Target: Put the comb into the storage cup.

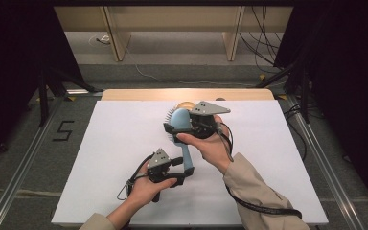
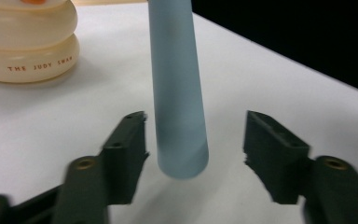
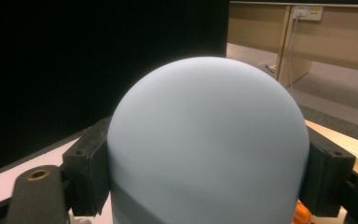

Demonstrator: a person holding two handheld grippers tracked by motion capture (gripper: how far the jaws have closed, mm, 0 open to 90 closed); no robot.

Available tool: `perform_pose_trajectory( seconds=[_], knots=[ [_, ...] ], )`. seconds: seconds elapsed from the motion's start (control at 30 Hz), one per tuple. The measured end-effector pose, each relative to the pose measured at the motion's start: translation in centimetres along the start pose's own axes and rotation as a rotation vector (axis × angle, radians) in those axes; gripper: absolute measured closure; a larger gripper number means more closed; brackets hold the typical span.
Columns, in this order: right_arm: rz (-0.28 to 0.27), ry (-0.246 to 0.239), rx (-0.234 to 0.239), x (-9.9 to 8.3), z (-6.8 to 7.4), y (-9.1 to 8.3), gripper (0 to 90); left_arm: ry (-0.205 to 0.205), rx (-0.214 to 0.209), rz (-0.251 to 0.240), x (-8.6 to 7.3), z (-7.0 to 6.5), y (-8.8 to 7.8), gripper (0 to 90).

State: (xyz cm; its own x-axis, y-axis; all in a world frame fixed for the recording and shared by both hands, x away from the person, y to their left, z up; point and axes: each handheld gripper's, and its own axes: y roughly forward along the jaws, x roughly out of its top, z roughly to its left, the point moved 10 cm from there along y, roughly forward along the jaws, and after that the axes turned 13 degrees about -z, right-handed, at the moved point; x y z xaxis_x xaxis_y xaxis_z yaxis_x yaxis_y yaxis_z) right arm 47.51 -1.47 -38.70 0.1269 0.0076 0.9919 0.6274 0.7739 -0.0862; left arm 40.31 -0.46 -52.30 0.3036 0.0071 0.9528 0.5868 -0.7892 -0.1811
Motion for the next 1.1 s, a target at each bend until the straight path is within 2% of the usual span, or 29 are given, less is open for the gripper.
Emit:
perform_pose_trajectory(
  seconds=[0.13,0.2,0.27,0.37,0.63,0.93,1.1],
  knots=[
    [-0.008,0.000,-0.006,0.2,-0.3,-0.2,20.4,0.073,0.019,0.019,0.2,0.1,-0.4,15.0],
    [-0.013,-0.001,-0.009,0.3,-0.4,-0.3,20.4,0.105,0.037,0.017,0.5,0.3,-0.7,12.2],
    [-0.016,0.000,-0.012,0.4,-0.5,-0.4,20.4,0.122,0.052,0.017,0.7,0.6,-1.0,4.3],
    [-0.023,-0.003,-0.019,0.5,-0.7,-0.5,20.4,0.147,0.061,0.017,0.9,1.1,-1.4,0.2],
    [-0.040,-0.007,-0.032,0.9,-1.2,-0.7,20.4,0.214,0.084,0.014,1.4,2.4,-2.7,0.0],
    [-0.046,-0.011,-0.046,1.0,-1.8,-0.9,20.4,0.235,0.110,-0.006,2.0,3.5,-4.3,0.0],
    [-0.051,-0.019,-0.050,1.2,-2.0,-1.0,20.4,0.251,0.121,-0.001,1.9,4.1,-5.2,0.0]
  ],
)
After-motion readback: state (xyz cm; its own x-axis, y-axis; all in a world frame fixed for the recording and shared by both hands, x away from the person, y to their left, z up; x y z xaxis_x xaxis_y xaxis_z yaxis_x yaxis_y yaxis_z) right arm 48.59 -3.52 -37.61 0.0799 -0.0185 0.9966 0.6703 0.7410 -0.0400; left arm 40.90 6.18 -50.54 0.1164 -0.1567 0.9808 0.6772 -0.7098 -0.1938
